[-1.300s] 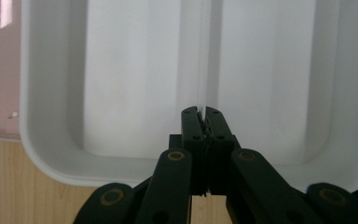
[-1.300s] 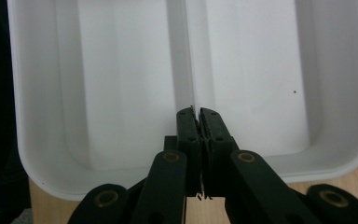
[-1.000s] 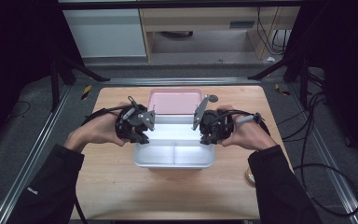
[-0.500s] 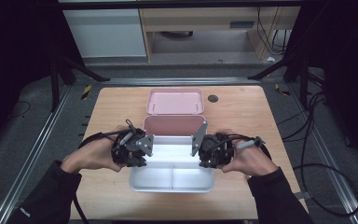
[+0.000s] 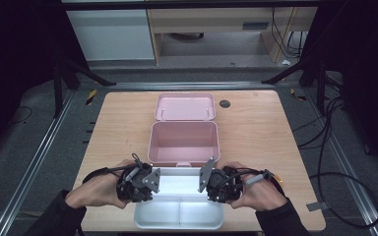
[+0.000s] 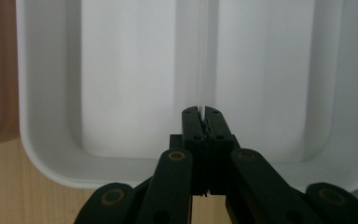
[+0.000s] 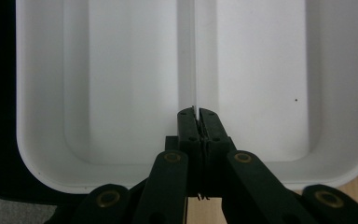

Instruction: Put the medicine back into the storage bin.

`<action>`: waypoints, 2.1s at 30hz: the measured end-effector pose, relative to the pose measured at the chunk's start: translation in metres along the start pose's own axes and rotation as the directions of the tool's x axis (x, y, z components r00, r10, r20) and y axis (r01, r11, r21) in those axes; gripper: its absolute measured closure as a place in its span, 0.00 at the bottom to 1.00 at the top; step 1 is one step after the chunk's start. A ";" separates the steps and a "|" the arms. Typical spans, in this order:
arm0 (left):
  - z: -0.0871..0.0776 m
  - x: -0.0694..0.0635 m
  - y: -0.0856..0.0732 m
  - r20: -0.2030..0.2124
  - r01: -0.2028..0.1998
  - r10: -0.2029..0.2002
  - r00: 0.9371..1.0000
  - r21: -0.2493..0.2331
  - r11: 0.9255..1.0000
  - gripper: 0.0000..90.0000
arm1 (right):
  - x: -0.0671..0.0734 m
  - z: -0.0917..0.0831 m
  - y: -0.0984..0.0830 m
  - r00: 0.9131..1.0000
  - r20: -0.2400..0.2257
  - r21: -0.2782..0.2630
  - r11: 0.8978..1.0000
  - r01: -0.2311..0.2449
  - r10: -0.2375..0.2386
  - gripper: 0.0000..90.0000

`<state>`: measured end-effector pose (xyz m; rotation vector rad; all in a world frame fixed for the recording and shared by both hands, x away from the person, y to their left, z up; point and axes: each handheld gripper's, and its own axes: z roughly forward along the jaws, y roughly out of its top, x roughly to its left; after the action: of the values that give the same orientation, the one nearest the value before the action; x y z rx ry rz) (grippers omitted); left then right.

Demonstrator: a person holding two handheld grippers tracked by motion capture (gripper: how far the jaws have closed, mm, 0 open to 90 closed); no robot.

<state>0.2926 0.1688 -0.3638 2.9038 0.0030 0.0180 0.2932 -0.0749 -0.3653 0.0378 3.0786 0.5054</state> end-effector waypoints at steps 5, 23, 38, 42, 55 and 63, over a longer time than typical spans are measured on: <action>0.017 -0.004 -0.006 0.032 0.014 -0.013 0.999 -0.011 1.000 0.99 | 0.005 0.012 -0.004 1.000 -0.027 -0.005 1.000 -0.005 0.005 0.99; 0.099 0.025 -0.012 0.067 0.036 -0.037 0.997 0.010 0.999 0.98 | -0.016 0.087 -0.038 0.996 -0.030 0.019 0.996 -0.082 0.082 0.97; 0.111 0.029 -0.015 0.053 0.064 -0.065 0.996 0.017 0.998 0.97 | -0.022 0.105 -0.044 0.994 0.000 0.008 0.994 -0.113 0.113 0.94; 0.105 0.028 -0.018 0.021 0.101 -0.100 0.995 -0.015 0.995 0.85 | -0.021 0.099 -0.043 0.991 0.023 -0.038 0.991 -0.131 0.132 0.82; 0.067 0.023 -0.044 -0.070 0.297 -0.317 0.946 -0.208 0.932 0.54 | -0.036 0.050 -0.074 0.897 0.188 -0.240 0.904 -0.353 0.400 0.60; 0.062 0.036 -0.068 -0.108 0.453 -0.500 0.859 -0.293 0.842 0.49 | -0.048 0.032 -0.105 0.776 0.260 -0.326 0.808 -0.490 0.575 0.56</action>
<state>0.3296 0.2204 -0.4395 2.5468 0.7066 0.1815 0.3400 -0.1659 -0.4284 0.9240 2.5933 0.7855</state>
